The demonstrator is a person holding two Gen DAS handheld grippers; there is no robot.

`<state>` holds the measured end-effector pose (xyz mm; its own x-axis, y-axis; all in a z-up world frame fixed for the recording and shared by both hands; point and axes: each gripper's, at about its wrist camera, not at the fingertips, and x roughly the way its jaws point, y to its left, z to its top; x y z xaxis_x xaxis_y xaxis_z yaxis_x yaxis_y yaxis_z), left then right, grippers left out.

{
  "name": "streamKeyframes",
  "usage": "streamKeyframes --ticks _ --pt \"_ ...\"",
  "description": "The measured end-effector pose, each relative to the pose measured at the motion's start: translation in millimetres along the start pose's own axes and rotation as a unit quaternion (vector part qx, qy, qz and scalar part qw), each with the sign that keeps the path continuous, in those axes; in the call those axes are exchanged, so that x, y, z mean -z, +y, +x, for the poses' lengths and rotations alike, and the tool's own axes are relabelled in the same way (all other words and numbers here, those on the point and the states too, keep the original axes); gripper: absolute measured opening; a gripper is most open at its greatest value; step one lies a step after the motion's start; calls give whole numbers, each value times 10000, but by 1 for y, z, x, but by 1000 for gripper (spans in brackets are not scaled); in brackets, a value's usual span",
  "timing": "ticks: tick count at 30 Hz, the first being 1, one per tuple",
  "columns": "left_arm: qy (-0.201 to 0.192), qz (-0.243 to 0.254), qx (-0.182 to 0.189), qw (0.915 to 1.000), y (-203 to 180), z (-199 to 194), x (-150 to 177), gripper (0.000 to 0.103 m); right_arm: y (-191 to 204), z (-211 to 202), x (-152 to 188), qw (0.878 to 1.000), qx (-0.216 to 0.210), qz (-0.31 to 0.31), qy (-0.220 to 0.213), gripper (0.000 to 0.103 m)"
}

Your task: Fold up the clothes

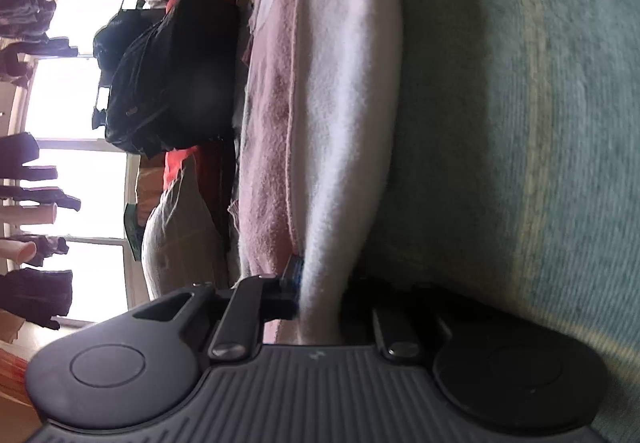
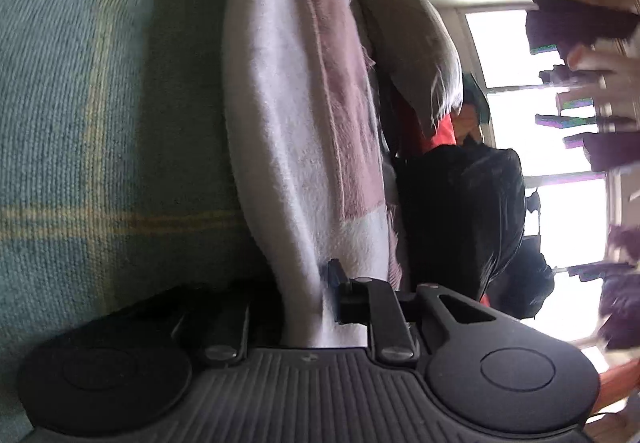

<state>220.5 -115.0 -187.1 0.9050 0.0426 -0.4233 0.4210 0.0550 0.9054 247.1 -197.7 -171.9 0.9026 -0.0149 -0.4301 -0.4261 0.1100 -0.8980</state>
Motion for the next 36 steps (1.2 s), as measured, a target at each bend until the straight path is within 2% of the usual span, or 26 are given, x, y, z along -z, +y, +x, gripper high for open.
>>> streamKeyframes --ticks 2,7,12,18,23,29,36 --pt "11 -12 -64 10000 -2 1 0 8 2 3 -1 10000 2 86 11 18" --pt "-84 -120 14 9999 6 3 3 8 -6 4 2 9991 -116 408 -55 14" --pt "-182 -179 99 9996 16 -1 8 11 -16 -2 5 9981 -245 555 -76 13" --pt "-312 -165 -118 9993 29 -12 14 10 -34 -15 6 9965 -187 795 -202 12" --pt "-340 -115 -174 9992 35 -28 19 9 -47 -35 6 9930 -366 1084 -299 12" --pt "-472 78 1 9989 29 -73 30 10 -44 -75 10 9904 -765 1082 -401 12" --pt "-631 327 243 9972 18 -142 46 10 -33 -144 12 9874 -1218 859 -535 12"
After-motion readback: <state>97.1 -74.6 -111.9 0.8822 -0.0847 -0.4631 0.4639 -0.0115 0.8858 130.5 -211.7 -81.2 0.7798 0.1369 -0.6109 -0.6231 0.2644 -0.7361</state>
